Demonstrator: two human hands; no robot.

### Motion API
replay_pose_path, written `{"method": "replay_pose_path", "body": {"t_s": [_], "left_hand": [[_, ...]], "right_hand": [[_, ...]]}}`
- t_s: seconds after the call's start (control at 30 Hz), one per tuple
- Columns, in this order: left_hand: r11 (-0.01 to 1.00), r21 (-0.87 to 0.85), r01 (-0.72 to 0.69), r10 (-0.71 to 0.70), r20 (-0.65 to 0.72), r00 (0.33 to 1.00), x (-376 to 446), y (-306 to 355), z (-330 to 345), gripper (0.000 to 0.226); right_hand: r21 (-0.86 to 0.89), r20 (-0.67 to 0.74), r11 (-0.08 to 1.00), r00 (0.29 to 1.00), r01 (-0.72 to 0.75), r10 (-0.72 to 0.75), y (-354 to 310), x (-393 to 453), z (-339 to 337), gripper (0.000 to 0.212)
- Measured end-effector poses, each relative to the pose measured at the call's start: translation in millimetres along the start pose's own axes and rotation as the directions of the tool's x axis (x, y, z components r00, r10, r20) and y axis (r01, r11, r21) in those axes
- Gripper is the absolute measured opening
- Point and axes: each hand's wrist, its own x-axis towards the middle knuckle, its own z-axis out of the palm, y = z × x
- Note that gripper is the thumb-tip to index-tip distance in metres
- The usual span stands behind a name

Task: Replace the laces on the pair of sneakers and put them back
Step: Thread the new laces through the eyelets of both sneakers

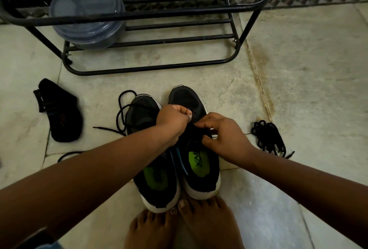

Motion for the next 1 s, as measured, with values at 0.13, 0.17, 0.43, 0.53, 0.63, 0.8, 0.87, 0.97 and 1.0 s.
{"method": "replay_pose_path", "body": {"t_s": [0.13,0.17,0.43,0.53,0.63,0.8,0.87,0.97,1.0], "left_hand": [[0.999,-0.044,0.031,-0.032,-0.02,0.999,0.9,0.3,-1.7,0.025],[0.998,-0.048,0.035,-0.036,-0.014,0.999,1.4,0.9,-2.4,0.025],[0.998,-0.03,0.046,-0.045,0.052,0.998,1.7,7.3,-7.8,0.021],[0.999,-0.032,-0.001,0.003,0.081,0.997,3.7,4.6,-7.9,0.027],[0.999,-0.037,-0.005,0.009,0.11,0.994,2.8,4.4,-7.3,0.028],[0.999,-0.032,-0.035,0.039,0.129,0.991,1.1,2.2,-10.7,0.03],[0.998,0.002,-0.057,0.056,0.132,0.99,-0.2,2.1,-11.6,0.029],[0.992,0.073,-0.102,0.094,0.113,0.989,-5.3,11.0,-15.2,0.026],[0.987,0.111,-0.12,0.111,0.087,0.99,-6.8,15.5,-17.9,0.025]], "right_hand": [[-0.031,0.018,0.999,1.0,-0.004,0.005,-1.4,1.4,0.7,0.035],[-0.044,0.019,0.999,1.0,-0.003,0.004,-1.4,1.7,1.0,0.035],[-0.123,0.088,0.992,0.996,0.023,-0.013,-4.9,2.4,0.4,0.038],[0.018,0.027,0.998,0.998,-0.055,0.055,-2.6,12.4,-8.0,0.017],[0.115,-0.057,0.981,0.985,-0.155,0.162,-1.5,28.2,-9.0,0.021],[0.108,-0.017,0.969,0.974,-0.221,0.224,-5.6,47.3,-2.2,0.013],[0.12,-0.019,0.963,0.969,-0.241,0.245,-9.1,50.6,-3.1,0.016],[0.094,-0.038,0.972,0.975,-0.215,0.219,-15.8,50.1,-10.6,0.017],[0.078,-0.048,0.978,0.979,-0.192,0.196,-18.6,48.5,-13.7,0.017]]}}
